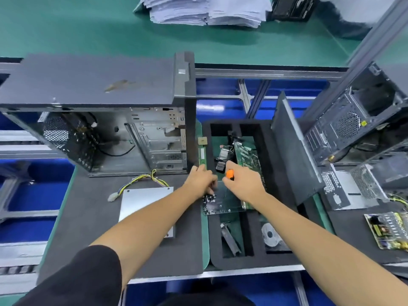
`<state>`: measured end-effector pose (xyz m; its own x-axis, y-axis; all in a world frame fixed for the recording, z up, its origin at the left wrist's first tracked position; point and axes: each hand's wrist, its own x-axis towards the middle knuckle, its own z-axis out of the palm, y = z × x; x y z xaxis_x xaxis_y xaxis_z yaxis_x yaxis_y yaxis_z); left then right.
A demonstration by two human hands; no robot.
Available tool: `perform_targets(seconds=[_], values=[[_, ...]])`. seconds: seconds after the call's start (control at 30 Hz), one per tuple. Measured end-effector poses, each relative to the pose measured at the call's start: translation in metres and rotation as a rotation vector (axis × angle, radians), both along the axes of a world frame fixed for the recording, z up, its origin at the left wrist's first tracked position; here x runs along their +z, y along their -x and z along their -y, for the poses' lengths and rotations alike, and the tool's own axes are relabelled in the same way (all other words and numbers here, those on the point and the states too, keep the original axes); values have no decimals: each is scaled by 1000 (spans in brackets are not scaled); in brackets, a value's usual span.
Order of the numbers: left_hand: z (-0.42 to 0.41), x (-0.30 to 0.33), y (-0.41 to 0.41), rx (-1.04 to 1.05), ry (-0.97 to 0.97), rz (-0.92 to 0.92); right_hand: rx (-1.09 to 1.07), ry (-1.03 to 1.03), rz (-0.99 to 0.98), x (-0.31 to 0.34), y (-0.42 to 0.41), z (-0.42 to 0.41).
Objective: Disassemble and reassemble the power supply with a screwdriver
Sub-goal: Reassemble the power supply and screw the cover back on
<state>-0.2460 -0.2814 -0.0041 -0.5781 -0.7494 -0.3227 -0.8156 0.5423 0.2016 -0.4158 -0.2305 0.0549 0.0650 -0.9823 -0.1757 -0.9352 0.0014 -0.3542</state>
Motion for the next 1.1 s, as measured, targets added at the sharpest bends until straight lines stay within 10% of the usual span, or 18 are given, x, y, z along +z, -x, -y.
perform_targets(seconds=[0.5,1.1], values=[[8,-12,13,-159,-38,350,87,-24,48,-13,7,10],[10,-10,7,-296,82,292,54,-19,29,-11,3,13]])
